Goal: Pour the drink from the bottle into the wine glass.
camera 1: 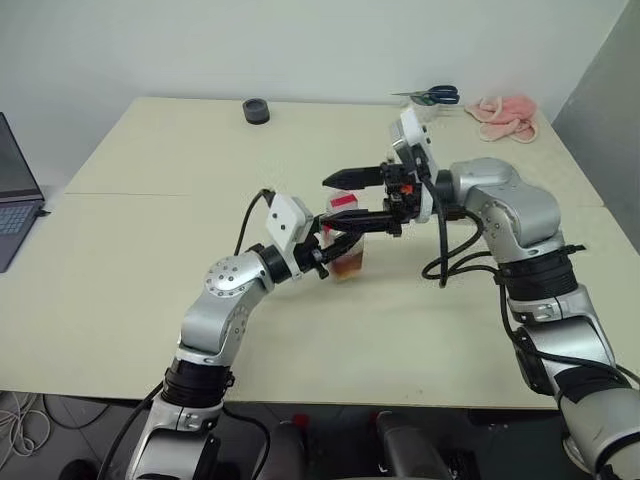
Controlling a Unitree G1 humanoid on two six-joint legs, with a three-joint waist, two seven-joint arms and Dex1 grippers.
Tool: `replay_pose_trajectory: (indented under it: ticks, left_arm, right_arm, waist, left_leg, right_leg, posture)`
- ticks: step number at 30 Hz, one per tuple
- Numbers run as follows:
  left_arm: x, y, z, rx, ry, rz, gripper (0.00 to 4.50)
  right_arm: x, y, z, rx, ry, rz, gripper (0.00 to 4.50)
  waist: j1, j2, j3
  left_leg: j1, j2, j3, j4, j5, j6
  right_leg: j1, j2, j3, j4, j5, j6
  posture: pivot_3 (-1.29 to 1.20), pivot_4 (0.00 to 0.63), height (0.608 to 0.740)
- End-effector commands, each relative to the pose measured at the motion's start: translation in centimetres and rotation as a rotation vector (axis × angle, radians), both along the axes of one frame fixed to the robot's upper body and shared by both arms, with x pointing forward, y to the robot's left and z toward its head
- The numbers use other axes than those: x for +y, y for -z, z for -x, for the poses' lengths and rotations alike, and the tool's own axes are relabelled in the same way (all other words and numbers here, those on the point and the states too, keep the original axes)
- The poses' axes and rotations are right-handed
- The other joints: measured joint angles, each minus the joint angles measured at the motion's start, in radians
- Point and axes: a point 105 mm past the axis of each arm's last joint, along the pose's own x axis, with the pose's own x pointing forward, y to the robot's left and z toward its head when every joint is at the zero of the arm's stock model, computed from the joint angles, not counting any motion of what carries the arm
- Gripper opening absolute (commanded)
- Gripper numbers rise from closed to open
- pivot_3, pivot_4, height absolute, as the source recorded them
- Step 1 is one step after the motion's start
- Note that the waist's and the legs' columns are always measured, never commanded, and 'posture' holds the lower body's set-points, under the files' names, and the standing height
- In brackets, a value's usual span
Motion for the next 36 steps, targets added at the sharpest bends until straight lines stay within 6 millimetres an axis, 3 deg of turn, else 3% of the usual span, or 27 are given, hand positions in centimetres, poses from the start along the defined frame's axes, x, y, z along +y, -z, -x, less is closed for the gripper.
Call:
replay_pose_trajectory:
  ticks: [1, 4, 11, 16, 29, 36]
  left_arm:
    - [-0.4, -1.2, 0.1, -0.053, 0.019, 0.012, 1.83]
    - [-0.4, -1.3, -0.1, -0.053, 0.015, 0.017, 1.83]
    - [-0.8, -1.8, -0.6, -0.079, 0.015, 0.037, 1.83]
    - [-1.4, -2.1, -0.4, -0.088, 0.045, 0.037, 1.83]
    - [-1.5, -1.6, -0.1, -0.08, 0.054, 0.03, 1.83]
    - [-1.3, -1.5, 0.0, -0.075, 0.046, 0.035, 1.83]
  right_arm:
    - [-1.3, -3.4, 0.6, -0.121, 0.101, -0.081, 4.5]
    - [-2.0, -3.7, 1.3, -0.137, 0.197, -0.08, 4.5]
    - [-2.1, -0.1, 2.4, -0.062, 0.403, -0.021, 4.5]
    - [-2.0, 1.8, 1.0, -0.033, 0.575, -0.03, 4.5]
    - [-0.7, 1.7, -1.0, -0.007, 0.63, -0.093, 4.5]
    - [-1.9, 1.7, -1.8, -0.017, 0.662, -0.082, 4.5]
  waist:
    - [0.001, 0.0, 0.0]
    - [0.003, 0.0, 0.0]
    - [0.007, 0.0, 0.0]
    - [0.004, 0.0, 0.0]
    - [0.0, 0.0, 0.0]
    - [-0.001, 0.0, 0.0]
  left_leg:
    - [0.0, 0.0, 0.0, 0.0, 0.0, 0.0]
    - [0.0, 0.0, 0.0, 0.0, 0.0, 0.0]
    - [0.0, 0.0, 0.0, 0.0, 0.0, 0.0]
    - [0.0, 0.0, 0.0, 0.0, 0.0, 0.0]
    - [0.0, 0.0, 0.0, 0.0, 0.0, 0.0]
    - [0.0, 0.0, 0.0, 0.0, 0.0, 0.0]
  right_leg:
    - [0.0, 0.0, 0.0, 0.0, 0.0, 0.0]
    - [0.0, -0.001, 0.0, 0.0, 0.0, 0.0]
    - [0.0, 0.0, 0.001, 0.0, 0.0, 0.0]
    - [0.0, 0.001, 0.001, 0.001, 0.0, 0.0]
    - [0.0, 0.001, 0.001, 0.0, 0.0, 0.0]
    - [0.0, 0.001, 0.001, 0.0, 0.0, 0.0]
  posture:
    - [0.0, 0.15, 0.74]
    - [0.0, 0.15, 0.74]
    - [0.0, 0.15, 0.74]
    - [0.0, 0.15, 0.74]
    - [0.0, 0.15, 0.74]
    - [0.0, 0.15, 0.74]
